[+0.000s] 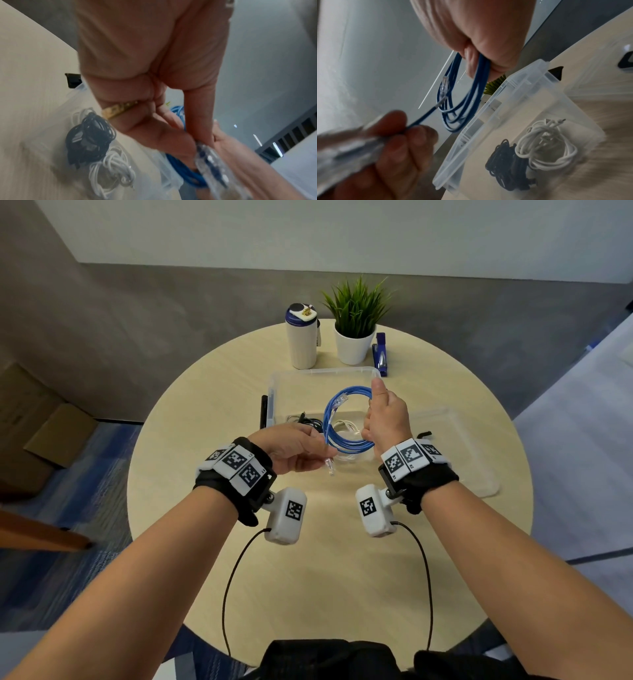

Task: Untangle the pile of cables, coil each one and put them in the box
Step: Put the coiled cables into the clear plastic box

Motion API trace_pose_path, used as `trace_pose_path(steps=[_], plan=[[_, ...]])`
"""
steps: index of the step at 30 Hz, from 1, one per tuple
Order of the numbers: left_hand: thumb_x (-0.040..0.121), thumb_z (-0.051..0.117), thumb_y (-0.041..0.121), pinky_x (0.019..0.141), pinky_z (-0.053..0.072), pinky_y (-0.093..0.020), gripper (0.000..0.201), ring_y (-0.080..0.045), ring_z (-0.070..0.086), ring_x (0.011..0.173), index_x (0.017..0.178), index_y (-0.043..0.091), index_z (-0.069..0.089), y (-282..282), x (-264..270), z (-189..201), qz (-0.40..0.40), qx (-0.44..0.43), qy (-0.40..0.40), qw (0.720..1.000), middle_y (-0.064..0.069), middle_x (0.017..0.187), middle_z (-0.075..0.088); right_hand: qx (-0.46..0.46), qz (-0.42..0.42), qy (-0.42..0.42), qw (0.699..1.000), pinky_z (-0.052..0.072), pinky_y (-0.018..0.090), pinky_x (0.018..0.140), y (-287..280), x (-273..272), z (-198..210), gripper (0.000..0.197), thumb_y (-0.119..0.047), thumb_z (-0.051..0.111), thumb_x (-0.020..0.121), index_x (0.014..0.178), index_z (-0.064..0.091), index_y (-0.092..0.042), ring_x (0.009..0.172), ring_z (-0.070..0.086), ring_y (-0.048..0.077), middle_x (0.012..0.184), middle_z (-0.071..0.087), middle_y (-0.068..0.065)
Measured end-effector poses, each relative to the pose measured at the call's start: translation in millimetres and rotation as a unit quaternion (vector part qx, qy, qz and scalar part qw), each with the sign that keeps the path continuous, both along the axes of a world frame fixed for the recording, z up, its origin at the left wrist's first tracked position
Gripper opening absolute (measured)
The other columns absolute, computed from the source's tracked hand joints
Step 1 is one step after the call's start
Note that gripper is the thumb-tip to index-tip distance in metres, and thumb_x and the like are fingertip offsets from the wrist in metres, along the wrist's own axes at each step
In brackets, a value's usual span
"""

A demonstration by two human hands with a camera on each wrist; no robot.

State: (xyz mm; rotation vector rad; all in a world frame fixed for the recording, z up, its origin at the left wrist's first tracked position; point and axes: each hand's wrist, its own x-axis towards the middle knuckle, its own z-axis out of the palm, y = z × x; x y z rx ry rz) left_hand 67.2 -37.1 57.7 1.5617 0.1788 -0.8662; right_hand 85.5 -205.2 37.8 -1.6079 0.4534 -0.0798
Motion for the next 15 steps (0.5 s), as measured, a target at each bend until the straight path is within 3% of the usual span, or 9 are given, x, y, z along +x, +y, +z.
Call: trace_pose_path(steps=[3, 6, 9, 11, 15], plan=[[0.083, 0.067, 0.001, 0.047, 0.046, -0.016, 0.015, -0.007, 0.059, 0.053, 0.088, 0.015, 0.066, 2, 1, 8, 0.008, -0.004, -0.018, 1.000, -0.002, 0.072, 0.068, -0.006, -0.004, -0.008, 1.000, 0.031, 0.025, 0.048, -1, 0, -3, 0.035, -0.052, 0.039, 0.096, 0.069, 0.042, -0.031, 0.052, 0.038, 0.012, 0.062, 0.039, -0.005], [0.090, 0.061, 0.011, 0.045, 0.046, -0.015, 0.005, -0.005, 0.060, 0.050, 0.089, 0.015, 0.064, -2, -1, 10, 0.030, -0.008, -0.047, 0.998, -0.001, 0.072, 0.069, -0.002, 0.003, -0.002, 1.000, 0.032, 0.025, 0.044, -1, 1, -3, 0.034, -0.053, 0.039, 0.096, 0.070, 0.041, -0.031, 0.050, 0.037, 0.013, 0.062, 0.038, -0.004], [0.093, 0.058, 0.014, 0.058, 0.052, -0.020, 0.009, -0.009, 0.065, 0.065, 0.084, 0.015, 0.062, -7, -4, 9, -0.005, 0.016, -0.064, 0.998, 0.000, 0.078, 0.071, 0.000, -0.008, -0.004, 1.000, 0.030, 0.023, 0.040, -4, 3, -1, 0.036, -0.050, 0.039, 0.097, 0.069, 0.040, -0.027, 0.048, 0.037, 0.013, 0.062, 0.037, -0.004], [0.096, 0.054, 0.022, 0.066, 0.055, -0.026, 0.016, -0.015, 0.068, 0.073, 0.085, 0.012, 0.062, -13, -6, 7, 0.015, 0.027, -0.056, 0.998, -0.006, 0.085, 0.072, 0.004, -0.008, 0.002, 1.000, 0.030, 0.021, 0.037, -6, 3, 0, 0.037, -0.050, 0.039, 0.097, 0.070, 0.040, -0.026, 0.049, 0.036, 0.013, 0.062, 0.037, -0.004], [0.088, 0.063, 0.037, 0.071, 0.057, -0.032, 0.034, -0.019, 0.068, 0.073, 0.095, 0.004, 0.063, -25, -9, 2, 0.068, 0.079, -0.076, 0.992, -0.013, 0.087, 0.071, 0.031, 0.010, 0.011, 0.999, 0.030, 0.017, 0.034, -1, 0, 2, 0.035, -0.053, 0.038, 0.097, 0.088, 0.046, -0.020, 0.046, 0.033, 0.012, 0.062, 0.033, -0.003]])
